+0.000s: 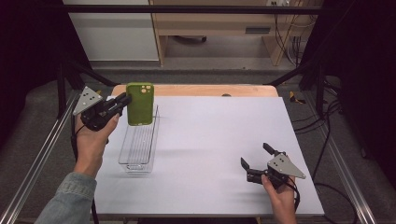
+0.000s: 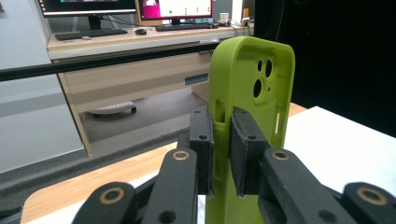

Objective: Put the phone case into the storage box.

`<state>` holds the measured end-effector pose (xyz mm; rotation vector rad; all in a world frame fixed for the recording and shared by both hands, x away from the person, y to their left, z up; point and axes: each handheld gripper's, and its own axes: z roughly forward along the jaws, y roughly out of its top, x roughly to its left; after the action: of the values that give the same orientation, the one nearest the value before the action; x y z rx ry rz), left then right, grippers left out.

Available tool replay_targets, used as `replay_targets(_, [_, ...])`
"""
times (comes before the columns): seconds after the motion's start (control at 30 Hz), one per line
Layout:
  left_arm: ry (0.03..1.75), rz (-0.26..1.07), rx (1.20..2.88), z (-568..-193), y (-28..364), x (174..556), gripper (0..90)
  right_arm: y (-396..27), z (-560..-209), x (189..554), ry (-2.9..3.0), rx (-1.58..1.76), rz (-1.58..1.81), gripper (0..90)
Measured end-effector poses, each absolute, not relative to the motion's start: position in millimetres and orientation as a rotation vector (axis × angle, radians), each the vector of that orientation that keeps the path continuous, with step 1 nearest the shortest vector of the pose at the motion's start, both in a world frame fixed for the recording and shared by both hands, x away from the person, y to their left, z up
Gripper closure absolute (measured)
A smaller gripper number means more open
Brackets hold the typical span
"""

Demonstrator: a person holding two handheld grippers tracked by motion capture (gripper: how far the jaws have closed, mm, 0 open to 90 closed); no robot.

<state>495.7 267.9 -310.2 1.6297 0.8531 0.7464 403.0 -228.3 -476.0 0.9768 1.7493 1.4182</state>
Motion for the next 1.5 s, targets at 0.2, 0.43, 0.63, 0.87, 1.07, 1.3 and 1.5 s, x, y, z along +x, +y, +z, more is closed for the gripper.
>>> replay_targets(0.2, [0.861,0.768,1.653,-312.5,272.7,500.6,79.9,-228.4,-476.0,402.6,1.747,0.980,1.412,4.0])
replay_targets(0.43, [0.873,0.780,1.652,-315.0,279.4,511.0,79.9,-228.2,-476.6,402.7,1.755,0.982,1.412,4.3])
replay_targets(0.63, [0.893,0.791,1.658,-322.2,283.4,525.0,79.9,-229.1,-476.4,402.7,1.747,0.980,1.408,4.2])
replay_targets(0.87, [0.907,0.801,1.662,-330.4,287.6,538.4,79.9,-228.3,-478.0,403.9,1.752,0.981,1.405,4.3])
replay_targets(1.07, [0.922,0.790,1.656,-333.8,288.8,547.9,79.9,-229.2,-478.2,404.3,1.750,0.982,1.406,4.1])
replay_targets(1.3, [0.910,0.766,1.637,-333.7,288.5,551.3,79.9,-226.4,-479.2,404.8,1.757,0.977,1.406,4.1])
replay_targets(1.5, [0.919,0.745,1.632,-335.5,287.4,554.9,79.9,-225.5,-479.6,404.8,1.751,0.989,1.424,4.0])
